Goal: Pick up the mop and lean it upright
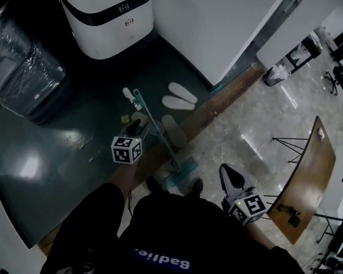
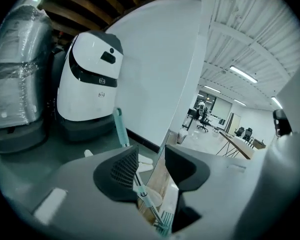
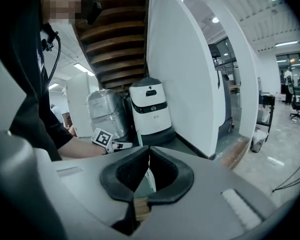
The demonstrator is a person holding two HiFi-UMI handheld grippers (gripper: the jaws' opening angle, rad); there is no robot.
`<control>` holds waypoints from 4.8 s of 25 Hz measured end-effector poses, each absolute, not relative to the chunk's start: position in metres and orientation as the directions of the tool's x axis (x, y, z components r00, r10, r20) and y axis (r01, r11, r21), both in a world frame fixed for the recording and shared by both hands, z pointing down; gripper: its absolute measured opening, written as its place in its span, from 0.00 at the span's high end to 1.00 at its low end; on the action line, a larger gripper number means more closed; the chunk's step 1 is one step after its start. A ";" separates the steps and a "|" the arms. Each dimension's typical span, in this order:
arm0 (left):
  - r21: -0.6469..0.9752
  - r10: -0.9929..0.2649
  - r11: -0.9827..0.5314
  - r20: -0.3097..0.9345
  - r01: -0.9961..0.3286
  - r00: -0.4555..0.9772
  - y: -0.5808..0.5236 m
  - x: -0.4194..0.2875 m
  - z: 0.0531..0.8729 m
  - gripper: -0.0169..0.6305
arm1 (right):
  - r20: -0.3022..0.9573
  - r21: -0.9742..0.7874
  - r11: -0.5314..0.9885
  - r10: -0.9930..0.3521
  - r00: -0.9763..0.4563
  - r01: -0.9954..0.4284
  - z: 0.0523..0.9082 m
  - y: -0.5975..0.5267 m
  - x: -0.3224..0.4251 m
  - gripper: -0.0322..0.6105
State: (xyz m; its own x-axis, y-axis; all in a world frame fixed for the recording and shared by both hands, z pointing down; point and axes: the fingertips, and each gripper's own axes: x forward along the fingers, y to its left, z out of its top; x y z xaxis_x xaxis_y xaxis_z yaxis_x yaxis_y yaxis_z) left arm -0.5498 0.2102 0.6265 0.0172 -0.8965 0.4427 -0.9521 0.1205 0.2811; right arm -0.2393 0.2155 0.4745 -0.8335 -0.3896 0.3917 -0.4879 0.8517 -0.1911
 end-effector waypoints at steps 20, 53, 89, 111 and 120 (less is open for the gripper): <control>0.378 -0.842 0.109 0.527 -0.919 0.117 0.131 -0.595 0.739 0.65 | 0.552 -0.099 0.697 -0.555 -0.622 -0.710 0.485 0.256 -0.205 0.92; 0.243 -0.811 -0.373 0.383 -0.896 0.442 0.205 -0.241 0.613 0.79 | 0.318 -0.282 0.671 -0.609 -0.726 -0.686 0.490 0.257 -0.013 0.94; 0.181 -0.619 -0.771 0.015 -0.611 0.785 0.242 0.050 0.356 0.80 | 0.156 -0.360 0.559 -0.753 -0.639 -0.747 0.484 0.241 0.164 0.94; 0.180 -0.402 -0.901 -0.012 -0.394 0.915 0.184 0.010 0.362 0.79 | 0.208 -0.282 0.404 -0.860 -0.467 -0.870 0.454 0.192 0.111 0.94; 0.245 -0.444 -0.874 -0.053 -0.420 0.894 0.128 -0.059 0.367 0.79 | 0.251 -0.260 0.370 -0.866 -0.433 -0.892 0.445 0.150 0.052 0.94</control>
State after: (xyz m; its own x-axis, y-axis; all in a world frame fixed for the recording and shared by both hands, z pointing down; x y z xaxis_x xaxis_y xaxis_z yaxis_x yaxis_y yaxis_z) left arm -0.0593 0.1277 0.3667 0.8943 -0.4443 -0.0527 -0.4196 -0.8739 0.2454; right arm 0.0518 0.1504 0.4449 -0.4328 -0.8658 0.2510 -0.8917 0.3704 -0.2601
